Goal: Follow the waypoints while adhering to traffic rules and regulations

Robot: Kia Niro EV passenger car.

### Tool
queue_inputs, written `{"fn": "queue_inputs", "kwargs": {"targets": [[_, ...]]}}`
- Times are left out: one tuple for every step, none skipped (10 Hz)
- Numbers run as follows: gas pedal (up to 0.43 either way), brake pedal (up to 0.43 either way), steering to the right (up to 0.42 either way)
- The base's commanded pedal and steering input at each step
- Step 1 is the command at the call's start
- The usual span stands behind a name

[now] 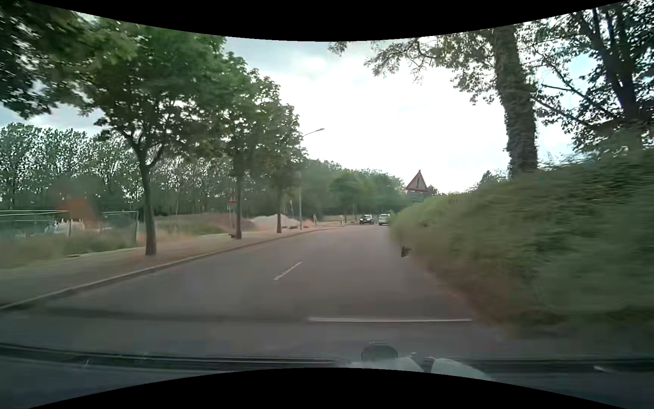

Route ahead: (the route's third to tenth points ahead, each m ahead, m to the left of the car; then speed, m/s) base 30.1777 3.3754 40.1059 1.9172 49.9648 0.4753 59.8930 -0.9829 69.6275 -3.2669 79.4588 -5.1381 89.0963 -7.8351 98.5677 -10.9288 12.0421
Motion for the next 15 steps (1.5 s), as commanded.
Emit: {"fn": "queue_inputs", "kwargs": {"targets": [[0.067,0.000,0.013],[0.067,0.000,0.012],[0.067,0.000,0.012],[0.067,0.000,0.012],[0.067,0.000,0.012],[0.067,0.000,0.011],[0.067,0.000,0.011],[0.067,0.000,0.011],[0.067,0.000,0.011],[0.067,0.000,0.011],[0.067,0.000,0.011],[0.067,0.000,0.011],[0.067,0.000,0.011],[0.067,0.000,0.011],[0.067,0.000,0.011]]}}
